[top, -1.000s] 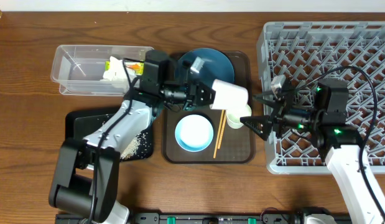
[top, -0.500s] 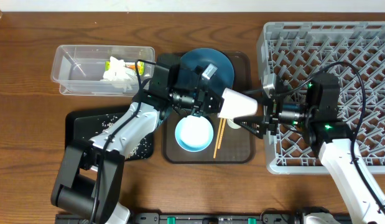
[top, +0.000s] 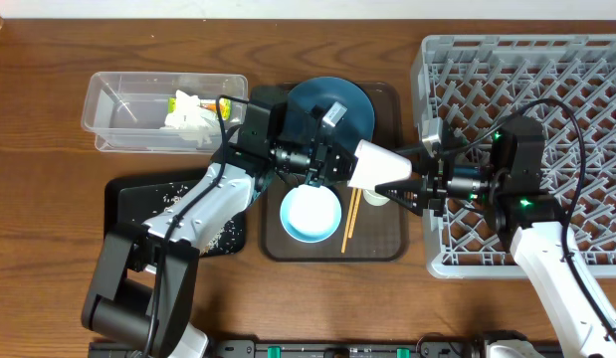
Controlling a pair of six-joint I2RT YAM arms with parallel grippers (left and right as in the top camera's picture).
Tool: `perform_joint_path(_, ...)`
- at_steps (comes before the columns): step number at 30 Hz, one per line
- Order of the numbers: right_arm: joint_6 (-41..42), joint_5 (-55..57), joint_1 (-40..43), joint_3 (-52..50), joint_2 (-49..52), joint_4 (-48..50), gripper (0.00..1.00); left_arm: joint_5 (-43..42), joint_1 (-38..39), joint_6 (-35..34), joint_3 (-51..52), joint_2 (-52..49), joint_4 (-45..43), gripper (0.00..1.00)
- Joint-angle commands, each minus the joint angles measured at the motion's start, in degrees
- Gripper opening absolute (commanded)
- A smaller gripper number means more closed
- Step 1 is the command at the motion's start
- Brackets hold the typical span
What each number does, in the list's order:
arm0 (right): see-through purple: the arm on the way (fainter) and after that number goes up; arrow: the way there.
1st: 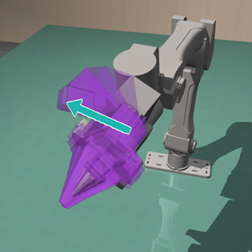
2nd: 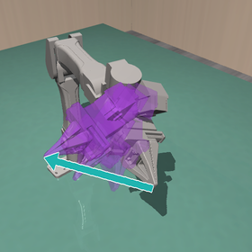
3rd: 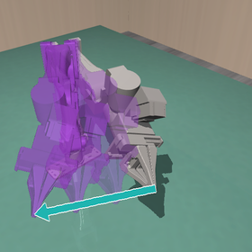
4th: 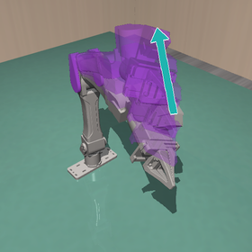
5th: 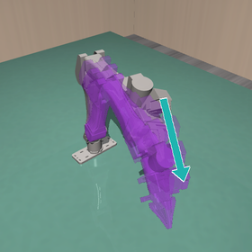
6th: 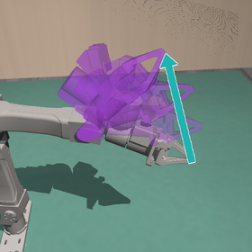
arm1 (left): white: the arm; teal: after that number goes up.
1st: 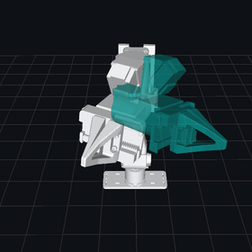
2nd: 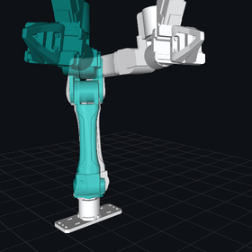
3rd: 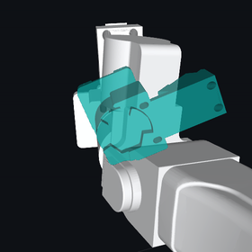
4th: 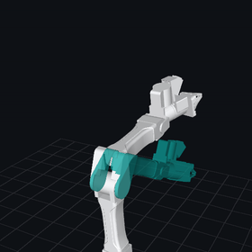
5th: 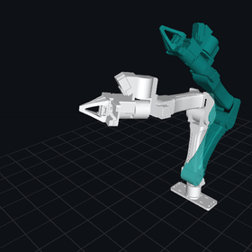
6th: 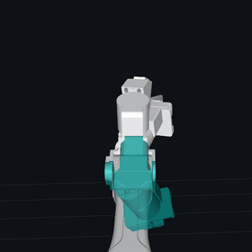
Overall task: Sort waste into correct bins and load items into the dishwasher rack
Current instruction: 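Carry the pink cup into the dish rack with the right gripper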
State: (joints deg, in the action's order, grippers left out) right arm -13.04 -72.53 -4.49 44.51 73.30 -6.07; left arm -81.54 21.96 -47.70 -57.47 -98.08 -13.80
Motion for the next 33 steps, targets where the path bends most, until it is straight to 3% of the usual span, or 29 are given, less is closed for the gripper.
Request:
perform_joint_path(1, -0.70, -0.76, -1.16, 0.79, 0.22, -1.07, 0.55, -0.96, -0.02, 2.75, -0.42, 0.04, -0.46, 0.22)
perform_joint_path(2, -0.66, -0.04, -1.16, 0.79, 0.22, -1.64, 0.52, -0.50, -0.02, 4.50, -0.42, 0.04, -0.46, 0.29)
perform_joint_path(5, 1.84, 7.26, -1.16, 0.79, 0.22, -4.28, 0.40, 2.99, -0.13, 8.92, -0.39, 0.02, 0.46, 0.32)
perform_joint_path(9, 5.20, 17.66, -0.61, 0.81, -0.02, -7.23, 0.38, 13.70, -1.51, 15.69, -0.39, 0.07, 7.19, 0.39)
perform_joint_path(13, 8.37, 19.26, 2.23, 1.27, -1.77, -7.61, 0.34, 25.57, -4.44, 23.26, -0.42, 1.05, 17.70, 0.39)
perform_joint_path(18, 8.72, 22.82, 8.20, 4.31, -5.27, -13.38, 0.31, 34.03, -9.25, 29.99, -0.42, 5.64, 27.50, 0.40)
perform_joint_path(27, 9.49, 51.04, 15.65, 18.45, -6.64, -37.33, 0.21, 49.77, -14.45, 33.14, -0.42, 17.99, 39.12, 0.40)
perform_joint_path(33, 12.37, 65.92, 21.73, 26.58, -6.56, -46.84, 0.17, 62.93, -14.56, 33.94, -0.42, 24.39, 44.19, 0.41)
